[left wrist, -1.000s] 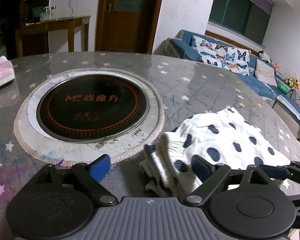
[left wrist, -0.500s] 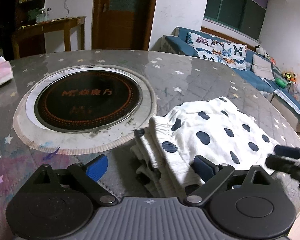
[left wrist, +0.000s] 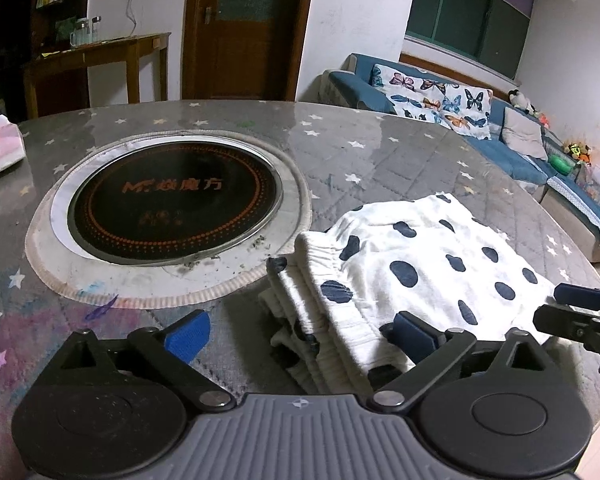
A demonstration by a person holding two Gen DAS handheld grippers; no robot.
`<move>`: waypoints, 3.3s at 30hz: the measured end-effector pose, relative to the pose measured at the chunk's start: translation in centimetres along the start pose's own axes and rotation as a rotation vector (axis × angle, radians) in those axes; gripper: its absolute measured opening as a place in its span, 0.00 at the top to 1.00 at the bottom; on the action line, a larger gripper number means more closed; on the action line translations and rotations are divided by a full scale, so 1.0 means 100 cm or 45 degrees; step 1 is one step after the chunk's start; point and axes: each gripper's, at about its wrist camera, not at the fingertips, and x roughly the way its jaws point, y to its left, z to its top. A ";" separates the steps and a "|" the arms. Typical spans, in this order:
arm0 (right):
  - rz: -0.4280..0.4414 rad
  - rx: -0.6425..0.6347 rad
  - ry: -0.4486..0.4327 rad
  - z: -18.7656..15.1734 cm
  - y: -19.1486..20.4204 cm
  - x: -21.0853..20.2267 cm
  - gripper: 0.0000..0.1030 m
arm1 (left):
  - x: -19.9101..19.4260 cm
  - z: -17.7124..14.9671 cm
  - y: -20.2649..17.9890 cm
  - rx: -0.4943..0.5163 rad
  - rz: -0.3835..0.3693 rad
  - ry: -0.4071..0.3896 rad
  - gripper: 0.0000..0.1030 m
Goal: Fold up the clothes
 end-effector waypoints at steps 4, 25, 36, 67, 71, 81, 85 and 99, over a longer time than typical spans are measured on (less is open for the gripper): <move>-0.018 -0.016 -0.011 -0.001 0.005 -0.002 0.04 | -0.002 0.000 -0.001 0.000 -0.003 -0.005 0.00; -0.091 0.046 -0.098 0.000 0.021 -0.007 0.00 | -0.019 -0.004 -0.004 0.011 -0.065 -0.040 0.00; -0.088 0.039 -0.126 -0.002 0.032 -0.009 0.00 | -0.027 -0.005 -0.006 0.016 -0.068 -0.063 0.00; -0.001 -0.038 -0.093 -0.014 0.057 -0.008 0.00 | -0.025 -0.016 -0.011 0.060 -0.027 -0.018 0.00; 0.007 -0.070 -0.087 -0.016 0.061 -0.008 0.00 | -0.025 -0.017 -0.009 0.059 -0.021 -0.013 0.00; 0.032 -0.159 -0.049 -0.017 0.068 -0.008 0.00 | -0.024 -0.016 -0.009 0.062 -0.023 -0.005 0.00; 0.044 -0.182 -0.035 -0.016 0.070 -0.009 0.00 | -0.025 -0.015 -0.007 0.056 -0.019 -0.014 0.00; 0.093 -0.355 0.015 -0.019 0.085 -0.009 0.00 | -0.028 -0.012 0.003 0.047 -0.007 -0.019 0.00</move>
